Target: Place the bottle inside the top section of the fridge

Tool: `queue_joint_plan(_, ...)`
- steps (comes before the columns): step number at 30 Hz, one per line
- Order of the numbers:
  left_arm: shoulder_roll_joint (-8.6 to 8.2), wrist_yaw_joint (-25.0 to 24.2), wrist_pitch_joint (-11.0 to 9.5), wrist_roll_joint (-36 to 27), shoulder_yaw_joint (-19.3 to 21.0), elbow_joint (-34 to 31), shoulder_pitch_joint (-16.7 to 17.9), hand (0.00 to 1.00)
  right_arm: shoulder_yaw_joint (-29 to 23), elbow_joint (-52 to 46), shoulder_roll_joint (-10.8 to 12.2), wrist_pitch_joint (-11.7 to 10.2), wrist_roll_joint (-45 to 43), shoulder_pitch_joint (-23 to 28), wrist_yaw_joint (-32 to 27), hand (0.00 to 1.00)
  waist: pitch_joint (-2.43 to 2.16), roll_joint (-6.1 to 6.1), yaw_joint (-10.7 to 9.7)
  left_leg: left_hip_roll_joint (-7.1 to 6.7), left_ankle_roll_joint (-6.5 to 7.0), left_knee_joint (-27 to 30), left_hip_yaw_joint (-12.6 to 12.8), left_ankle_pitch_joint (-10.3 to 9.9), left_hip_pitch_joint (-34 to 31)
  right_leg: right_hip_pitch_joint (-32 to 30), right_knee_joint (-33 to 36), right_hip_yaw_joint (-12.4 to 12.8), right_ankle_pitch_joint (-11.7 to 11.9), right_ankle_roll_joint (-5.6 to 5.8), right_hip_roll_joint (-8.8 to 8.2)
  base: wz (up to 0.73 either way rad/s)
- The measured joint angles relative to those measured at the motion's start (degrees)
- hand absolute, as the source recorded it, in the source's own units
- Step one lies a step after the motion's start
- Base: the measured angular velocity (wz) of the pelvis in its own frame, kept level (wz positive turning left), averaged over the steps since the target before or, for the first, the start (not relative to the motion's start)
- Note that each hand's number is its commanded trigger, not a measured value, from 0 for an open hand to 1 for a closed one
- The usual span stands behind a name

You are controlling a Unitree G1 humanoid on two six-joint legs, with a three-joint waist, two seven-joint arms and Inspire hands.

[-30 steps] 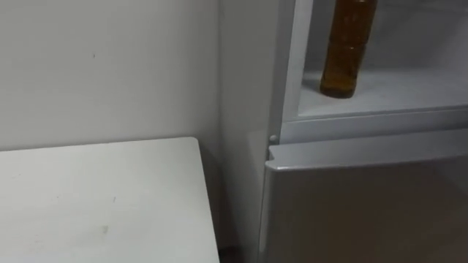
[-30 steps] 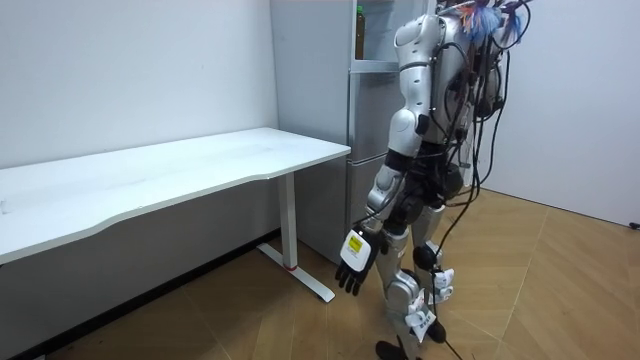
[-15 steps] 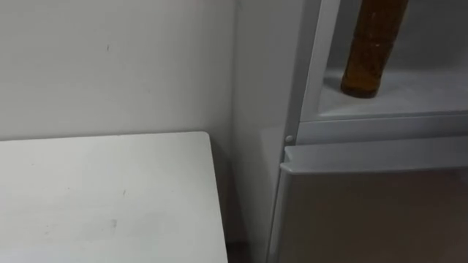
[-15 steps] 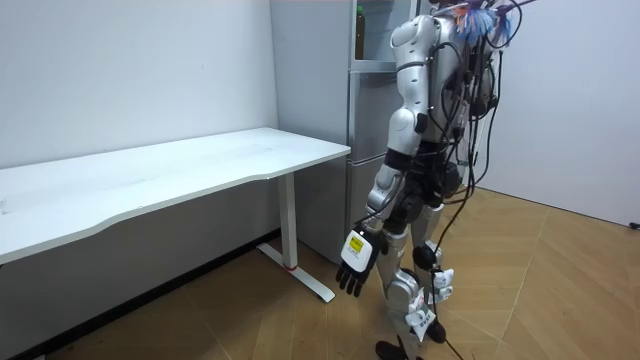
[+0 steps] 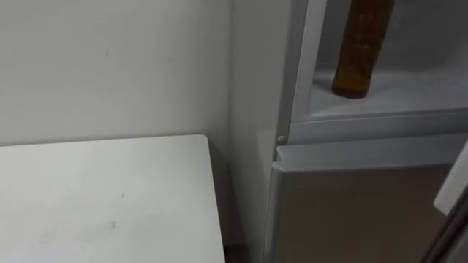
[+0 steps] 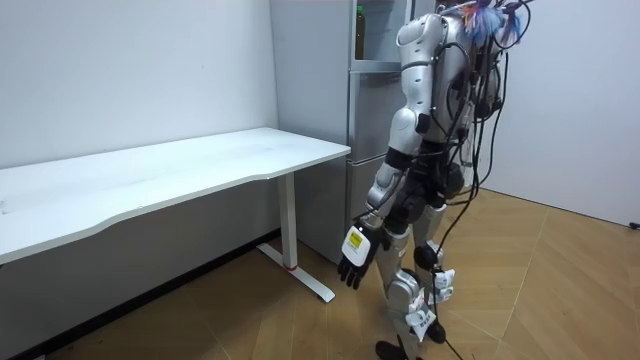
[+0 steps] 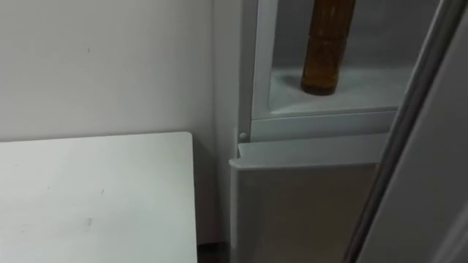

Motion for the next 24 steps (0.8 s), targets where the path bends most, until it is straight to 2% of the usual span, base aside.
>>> queue_joint_plan(2,0.13,0.2,0.0,0.0,-1.0,0.0,-0.3,0.00,1.6,-0.2,0.4,-0.5,-1.0,0.0,0.1,0.00,-0.04,0.05,0.0,0.03,-0.03,-0.1,0.0,0.0,0.0,-0.2,0.0,0.2,0.1,-0.09,0.12,-0.09)
queue_joint_plan(4,0.18,0.7,-0.1,0.1,-2.1,0.1,-0.3,0.00,4.4,-0.2,0.9,-1.3,-2.4,0.0,0.3,0.00,-0.31,0.42,0.4,0.16,-0.13,-0.3,-0.1,0.1,0.3,0.1,-0.2,0.8,0.5,-0.22,0.54,-0.14)
queue_joint_plan(7,0.38,1.4,-0.2,0.2,-4.3,0.1,-0.1,0.00,7.1,-0.1,1.9,-2.4,-3.1,0.0,1.4,0.00,-0.38,0.65,0.5,0.44,-0.28,-0.3,-0.1,0.2,0.8,1.1,-1.5,0.7,1.3,-0.35,0.87,-0.07)
queue_joint_plan(13,0.60,1.6,-0.2,0.5,-6.6,0.1,0.0,0.00,13.5,-0.1,2.8,-2.9,-5.7,0.0,8.0,0.00,-0.43,0.91,0.5,0.90,-0.44,-0.3,-0.1,0.3,1.1,2.1,-3.2,0.6,2.1,-0.57,1.38,-0.01)
queue_joint_plan(19,0.62,1.3,0.1,0.6,-8.0,0.1,0.5,0.00,13.8,-0.1,2.9,-2.9,-6.7,0.0,9.7,0.00,-0.40,1.03,0.5,0.91,-0.46,-0.5,-0.1,0.3,1.1,2.0,-3.2,0.6,2.3,-0.62,1.43,0.00)
queue_joint_plan(24,0.78,0.2,0.6,0.6,-9.4,-0.1,0.2,0.00,14.3,-0.1,4.2,-2.9,-8.6,-0.2,10.0,0.00,-0.40,1.02,0.5,0.93,-0.54,-0.6,-0.3,0.3,1.1,2.0,-3.1,0.4,2.3,-0.67,1.44,0.00)
